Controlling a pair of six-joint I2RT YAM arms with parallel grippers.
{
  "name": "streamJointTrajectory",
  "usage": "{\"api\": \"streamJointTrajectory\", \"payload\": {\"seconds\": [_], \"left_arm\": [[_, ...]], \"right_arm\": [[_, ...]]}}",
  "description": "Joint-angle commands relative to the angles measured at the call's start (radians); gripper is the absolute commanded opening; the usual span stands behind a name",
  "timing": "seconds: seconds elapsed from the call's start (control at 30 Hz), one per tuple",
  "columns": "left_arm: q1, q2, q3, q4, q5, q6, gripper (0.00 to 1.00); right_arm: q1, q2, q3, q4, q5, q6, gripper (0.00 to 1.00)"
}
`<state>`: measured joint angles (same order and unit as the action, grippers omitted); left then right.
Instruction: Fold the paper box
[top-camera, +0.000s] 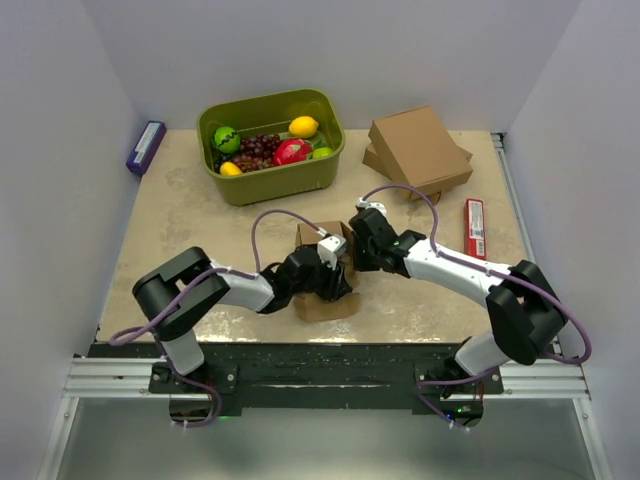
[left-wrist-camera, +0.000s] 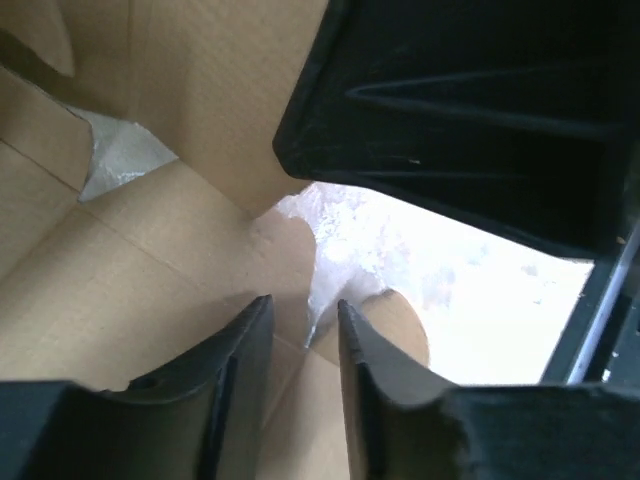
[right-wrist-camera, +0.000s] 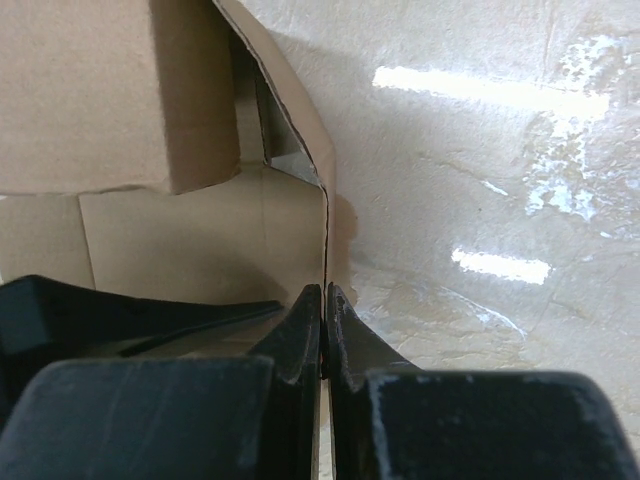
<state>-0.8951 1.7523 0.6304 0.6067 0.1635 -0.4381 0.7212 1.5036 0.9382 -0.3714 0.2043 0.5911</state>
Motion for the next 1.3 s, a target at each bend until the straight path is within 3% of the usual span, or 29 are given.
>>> {"api": "streamJointTrajectory", "payload": {"seconds": [0.0, 0.23, 0.47, 0.53, 0.63, 0.73, 0.97, 1.27], "left_arm": [[-0.002, -0.114, 0.009, -0.05, 0.004, -0.001, 0.47], [-0.002, -0.266, -0.038, -0.179, -0.004, 0.009, 0.55], [0.015, -0.546, 0.044, -0.519, -0.056, 0.073, 0.62], [0.086, -0.576, 0.12, -0.646, -0.009, 0.088, 0.64], [0.28, -0.576, 0.182, -0.735, 0.186, 0.099, 0.64], [0.403, -0.567, 0.239, -0.778, 0.264, 0.133, 0.64], [0.556, -0.432, 0.256, -0.705, 0.444, 0.093, 0.62], [0.559, -0.323, 0.227, -0.526, 0.484, 0.003, 0.6]], "right_arm": [[0.003, 0.001, -0.019, 0.005, 0.072, 0.024, 0.0], [0.003, -0.009, -0.021, 0.0, 0.089, 0.029, 0.0], [0.004, -0.014, -0.016, -0.006, 0.101, 0.026, 0.0], [0.004, -0.013, -0.015, -0.008, 0.101, 0.024, 0.0], [0.003, -0.014, -0.016, -0.006, 0.103, 0.022, 0.0], [0.003, -0.019, -0.022, -0.008, 0.104, 0.024, 0.0], [0.004, -0.023, -0.019, -0.012, 0.112, 0.018, 0.0], [0.003, -0.025, -0.019, -0.004, 0.115, 0.012, 0.0]]}}
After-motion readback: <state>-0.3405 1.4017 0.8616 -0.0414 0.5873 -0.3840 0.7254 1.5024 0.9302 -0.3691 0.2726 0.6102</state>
